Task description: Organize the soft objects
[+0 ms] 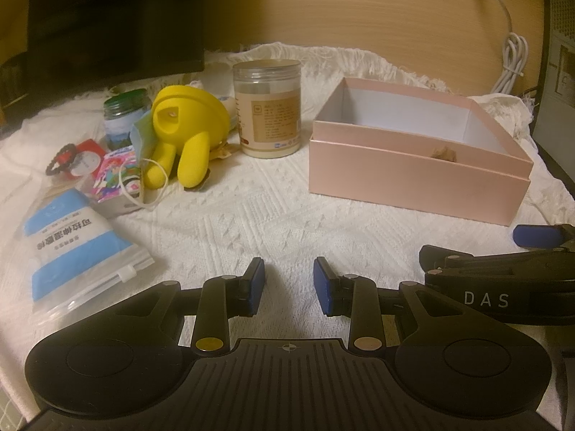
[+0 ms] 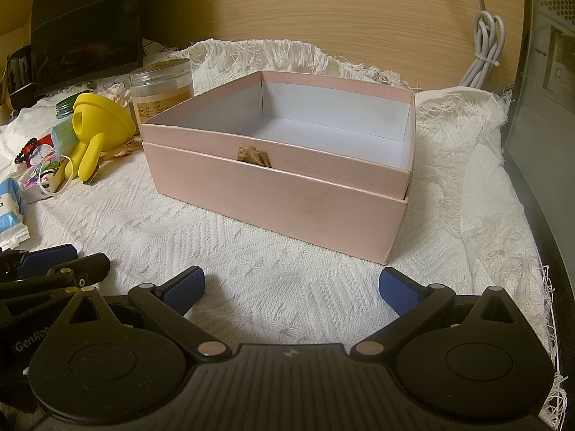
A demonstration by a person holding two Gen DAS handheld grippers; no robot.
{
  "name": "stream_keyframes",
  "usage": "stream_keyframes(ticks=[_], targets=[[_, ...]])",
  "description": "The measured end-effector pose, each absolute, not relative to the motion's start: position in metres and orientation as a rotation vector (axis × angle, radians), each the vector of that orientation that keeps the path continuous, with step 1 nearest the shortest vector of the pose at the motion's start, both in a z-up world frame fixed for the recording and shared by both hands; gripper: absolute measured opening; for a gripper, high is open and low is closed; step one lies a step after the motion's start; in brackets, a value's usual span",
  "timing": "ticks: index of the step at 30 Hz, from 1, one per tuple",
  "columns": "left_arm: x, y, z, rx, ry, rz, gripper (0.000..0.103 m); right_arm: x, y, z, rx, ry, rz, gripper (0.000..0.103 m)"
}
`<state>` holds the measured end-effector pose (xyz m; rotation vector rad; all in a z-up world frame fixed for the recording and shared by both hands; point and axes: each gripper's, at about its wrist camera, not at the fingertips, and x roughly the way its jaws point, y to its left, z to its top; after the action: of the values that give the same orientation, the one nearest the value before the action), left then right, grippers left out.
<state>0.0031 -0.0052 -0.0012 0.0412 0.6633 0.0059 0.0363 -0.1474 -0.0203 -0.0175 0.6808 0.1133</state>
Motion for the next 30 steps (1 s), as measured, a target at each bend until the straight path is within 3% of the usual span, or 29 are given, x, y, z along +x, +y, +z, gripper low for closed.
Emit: stream_keyframes(ticks=[30], targets=[[-0.0018,-0.0036,0.0013,0.048,0.669,0.024,0.035,0.0359,-0.1477,-0.0213,-0.017,0.681,0.114,0.103]])
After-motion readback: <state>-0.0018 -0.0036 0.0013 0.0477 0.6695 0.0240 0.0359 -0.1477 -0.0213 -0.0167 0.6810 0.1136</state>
